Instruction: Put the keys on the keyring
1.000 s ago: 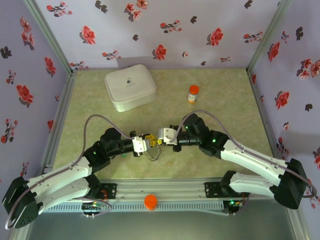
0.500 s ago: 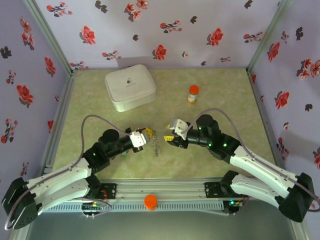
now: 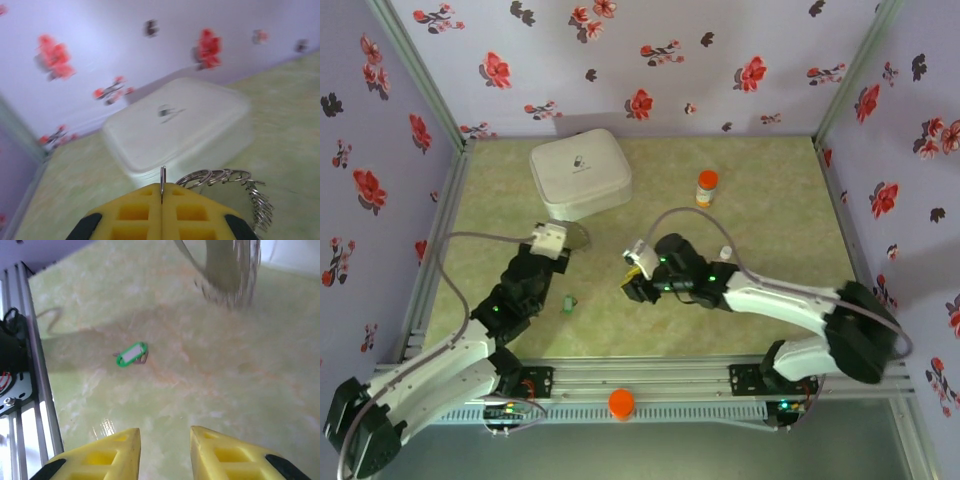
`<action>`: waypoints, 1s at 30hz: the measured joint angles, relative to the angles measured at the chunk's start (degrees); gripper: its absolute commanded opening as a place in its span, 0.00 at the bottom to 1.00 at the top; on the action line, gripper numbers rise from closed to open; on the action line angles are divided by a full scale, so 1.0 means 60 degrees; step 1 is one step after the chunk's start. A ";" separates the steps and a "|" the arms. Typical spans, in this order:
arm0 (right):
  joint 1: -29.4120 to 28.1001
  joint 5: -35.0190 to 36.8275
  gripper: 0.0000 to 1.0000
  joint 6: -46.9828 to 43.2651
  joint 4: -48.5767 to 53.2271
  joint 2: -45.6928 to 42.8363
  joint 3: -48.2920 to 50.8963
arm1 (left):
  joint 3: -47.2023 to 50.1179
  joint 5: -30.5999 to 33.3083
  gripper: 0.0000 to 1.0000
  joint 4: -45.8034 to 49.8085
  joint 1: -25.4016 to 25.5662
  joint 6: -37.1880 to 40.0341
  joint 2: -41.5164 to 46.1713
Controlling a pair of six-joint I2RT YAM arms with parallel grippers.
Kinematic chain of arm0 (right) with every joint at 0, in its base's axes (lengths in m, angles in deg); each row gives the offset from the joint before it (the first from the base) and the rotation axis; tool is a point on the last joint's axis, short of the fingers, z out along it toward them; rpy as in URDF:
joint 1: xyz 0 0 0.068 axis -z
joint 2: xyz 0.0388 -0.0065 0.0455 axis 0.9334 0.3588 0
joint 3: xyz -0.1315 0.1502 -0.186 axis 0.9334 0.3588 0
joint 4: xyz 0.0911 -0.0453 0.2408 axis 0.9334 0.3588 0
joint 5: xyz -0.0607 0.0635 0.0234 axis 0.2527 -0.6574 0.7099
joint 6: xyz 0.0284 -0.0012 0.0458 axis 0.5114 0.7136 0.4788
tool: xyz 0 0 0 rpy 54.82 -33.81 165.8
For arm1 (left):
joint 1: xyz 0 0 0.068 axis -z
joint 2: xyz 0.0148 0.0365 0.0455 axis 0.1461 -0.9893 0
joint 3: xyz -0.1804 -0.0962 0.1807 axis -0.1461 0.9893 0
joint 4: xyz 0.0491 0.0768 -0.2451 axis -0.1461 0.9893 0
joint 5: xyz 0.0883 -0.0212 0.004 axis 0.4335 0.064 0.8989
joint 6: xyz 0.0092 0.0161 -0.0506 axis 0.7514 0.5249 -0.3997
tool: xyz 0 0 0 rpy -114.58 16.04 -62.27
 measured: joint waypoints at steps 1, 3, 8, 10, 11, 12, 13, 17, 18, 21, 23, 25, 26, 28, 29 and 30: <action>-0.0091 0.0058 0.30 0.0084 -0.0004 0.0484 -0.0233 | 0.0000 0.0160 0.00 0.0204 -0.0255 -0.0226 0.0182; -0.0280 0.0168 0.31 0.0153 -0.0025 0.1577 -0.0860 | 0.0000 0.0448 0.00 0.0670 -0.0867 -0.0805 0.0568; -0.0474 0.0164 0.30 0.0178 -0.0215 0.3599 -0.2146 | 0.0022 0.0769 0.00 0.1541 -0.1749 -0.1851 0.1020; -0.0481 0.0135 0.31 0.0182 -0.0160 0.4299 -0.2769 | 0.0131 0.0827 0.00 0.1727 -0.1869 -0.2167 0.1038; -0.0481 0.0120 0.32 0.0189 -0.0113 0.4615 -0.3082 | 0.0208 0.0827 0.00 0.1814 -0.1942 -0.2335 0.1035; -0.0481 0.0091 0.32 0.0222 -0.0095 0.4870 -0.3351 | 0.0284 0.0827 0.00 0.1887 -0.2025 -0.2488 0.1027; -0.0481 0.0073 0.34 0.0248 -0.0087 0.5100 -0.3595 | 0.0342 0.0823 0.00 0.2025 -0.2153 -0.2670 0.1027; -0.0492 -0.0135 0.38 0.0397 0.0131 0.5756 -0.4353 | 0.0419 0.0820 0.00 0.2379 -0.2619 -0.3173 0.1038; -0.0510 -0.0178 0.38 0.0419 0.0171 0.5894 -0.4510 | 0.0426 0.0816 0.00 0.2379 -0.2663 -0.3224 0.1053; -0.0586 -0.0393 0.39 0.0492 0.0266 0.6215 -0.4834 | 0.0426 0.0809 0.00 0.2375 -0.2699 -0.3395 0.1093; -0.0656 -0.0586 0.40 0.0510 0.0321 0.6382 -0.4972 | 0.0426 0.0736 0.00 0.2375 -0.2699 -0.3446 0.1093; -0.0725 -0.0747 0.40 0.0546 0.0346 0.6499 -0.5045 | 0.0426 0.0678 0.00 0.2379 -0.2699 -0.3457 0.1093; -0.0761 -0.0838 0.40 0.0576 0.0364 0.6546 -0.5078 | 0.0426 0.0645 0.00 0.2375 -0.2699 -0.3461 0.1093; -0.0812 -0.0943 0.40 0.0586 0.0448 0.6583 -0.5129 | 0.0426 0.0594 0.00 0.2375 -0.2699 -0.3468 0.1093; -0.0831 -0.1005 0.40 0.0590 0.0510 0.6608 -0.5180 | 0.0426 0.0561 0.00 0.2375 -0.2699 -0.3475 0.1093; -0.0845 -0.1060 0.39 0.0594 0.0535 0.6634 -0.5231 | 0.0426 0.0550 0.00 0.2375 -0.2699 -0.3483 0.1093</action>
